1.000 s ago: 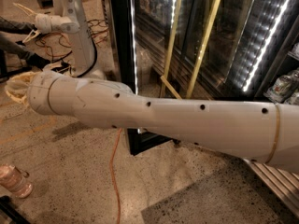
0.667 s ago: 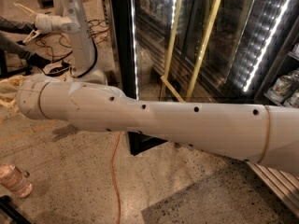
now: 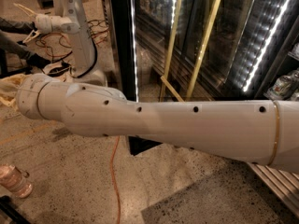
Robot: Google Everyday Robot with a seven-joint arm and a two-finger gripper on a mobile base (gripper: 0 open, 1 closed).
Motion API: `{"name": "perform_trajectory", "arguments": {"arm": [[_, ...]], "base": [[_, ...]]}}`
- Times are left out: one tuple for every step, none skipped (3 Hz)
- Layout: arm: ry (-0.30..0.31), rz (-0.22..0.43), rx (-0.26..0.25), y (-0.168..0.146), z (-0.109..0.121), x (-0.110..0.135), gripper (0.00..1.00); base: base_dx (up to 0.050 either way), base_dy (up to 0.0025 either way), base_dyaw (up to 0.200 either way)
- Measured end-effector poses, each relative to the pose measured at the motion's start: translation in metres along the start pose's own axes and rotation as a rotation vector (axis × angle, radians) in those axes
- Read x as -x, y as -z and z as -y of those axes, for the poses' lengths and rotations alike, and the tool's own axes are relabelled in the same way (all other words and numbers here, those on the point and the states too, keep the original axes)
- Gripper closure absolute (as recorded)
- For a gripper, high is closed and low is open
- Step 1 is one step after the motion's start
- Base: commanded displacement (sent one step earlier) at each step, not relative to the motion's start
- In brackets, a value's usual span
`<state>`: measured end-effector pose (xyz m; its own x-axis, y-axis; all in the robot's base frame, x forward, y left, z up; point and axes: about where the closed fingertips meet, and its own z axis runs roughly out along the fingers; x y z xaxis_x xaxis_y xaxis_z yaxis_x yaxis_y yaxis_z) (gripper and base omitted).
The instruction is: Close left fridge door
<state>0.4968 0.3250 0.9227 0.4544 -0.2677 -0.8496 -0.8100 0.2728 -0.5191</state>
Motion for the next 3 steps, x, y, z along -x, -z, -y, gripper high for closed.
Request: {"name": "perform_trajectory", "arguments": {"arm": [[0.017, -0.06, -0.061, 0.005, -0.02, -0.001, 1.0], [0.176, -0.12, -0.174, 0.032, -0.013, -0.005, 1.0], [0.306, -0.154, -0.358, 0.067, 0.024, 0.01, 1.0]], "base": [[0.0, 0.0, 0.0], [0.0, 0.0, 0.0], [0.0, 0.0, 0.0]]}}
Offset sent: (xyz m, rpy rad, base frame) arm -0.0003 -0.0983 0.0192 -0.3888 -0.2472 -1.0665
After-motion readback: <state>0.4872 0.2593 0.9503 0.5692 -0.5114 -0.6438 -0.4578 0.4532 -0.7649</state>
